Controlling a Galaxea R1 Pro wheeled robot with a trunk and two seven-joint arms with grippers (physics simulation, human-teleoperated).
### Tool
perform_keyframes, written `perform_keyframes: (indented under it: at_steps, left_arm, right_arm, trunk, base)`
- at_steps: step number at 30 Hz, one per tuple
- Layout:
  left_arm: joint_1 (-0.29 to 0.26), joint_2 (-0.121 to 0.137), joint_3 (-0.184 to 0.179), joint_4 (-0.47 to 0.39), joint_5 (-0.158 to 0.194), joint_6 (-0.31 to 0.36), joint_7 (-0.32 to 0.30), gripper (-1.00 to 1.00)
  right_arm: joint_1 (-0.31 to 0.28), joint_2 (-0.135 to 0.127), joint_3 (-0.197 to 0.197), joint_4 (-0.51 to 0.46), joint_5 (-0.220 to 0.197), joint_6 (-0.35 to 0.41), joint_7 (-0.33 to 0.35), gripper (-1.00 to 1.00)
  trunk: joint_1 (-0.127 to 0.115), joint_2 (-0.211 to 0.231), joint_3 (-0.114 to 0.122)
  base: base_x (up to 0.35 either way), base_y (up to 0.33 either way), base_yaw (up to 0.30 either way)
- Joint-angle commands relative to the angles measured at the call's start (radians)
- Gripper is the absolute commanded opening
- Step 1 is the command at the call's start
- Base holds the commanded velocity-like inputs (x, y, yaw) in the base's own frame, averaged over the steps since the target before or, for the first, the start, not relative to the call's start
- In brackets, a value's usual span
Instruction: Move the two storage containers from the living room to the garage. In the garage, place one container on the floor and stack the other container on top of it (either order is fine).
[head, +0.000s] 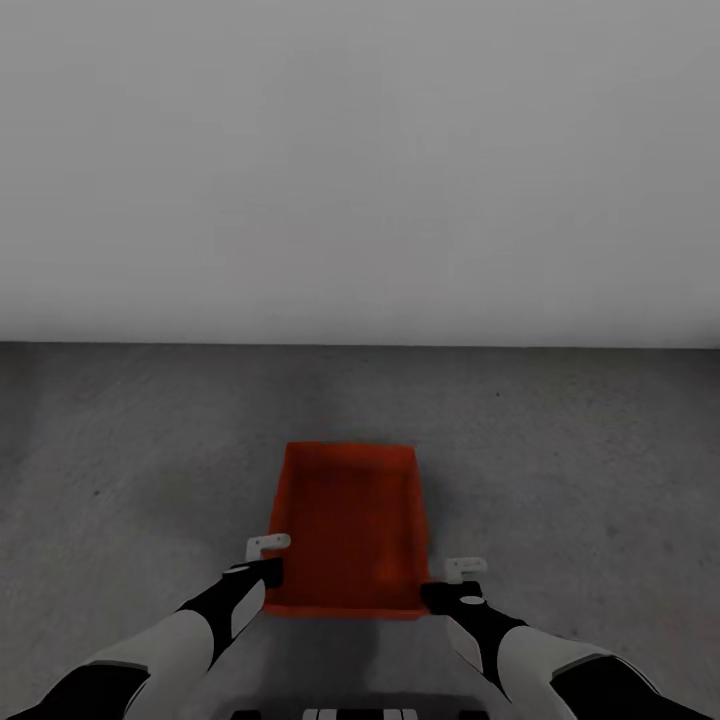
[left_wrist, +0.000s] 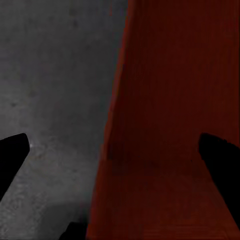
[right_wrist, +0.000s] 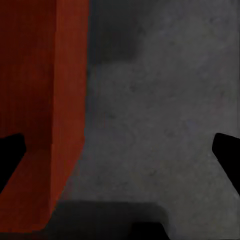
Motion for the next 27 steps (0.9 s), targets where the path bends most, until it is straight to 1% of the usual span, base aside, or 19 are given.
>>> perform_keyframes:
  at_steps: [1,27]
  left_arm:
    - [0.0,0.0,-0.006,-0.002,0.008,0.005,0.005,1.0]
    - [0.0,0.0,-0.005,-0.008,0.01,0.004,0.005,1.0]
  right_arm:
    - [-0.001,0.001,0.009,0.003,-0.01,-0.005,-0.002,1.0]
    - [-0.001,0.0,0.009,0.002,-0.01,-0.001,-0.001,1.0]
  trunk:
    - [0.0,0.0,0.0]
    - [0.0,0.0,0.0]
  base:
    - [0.0,0.0,0.0]
    - [0.0,0.0,0.0]
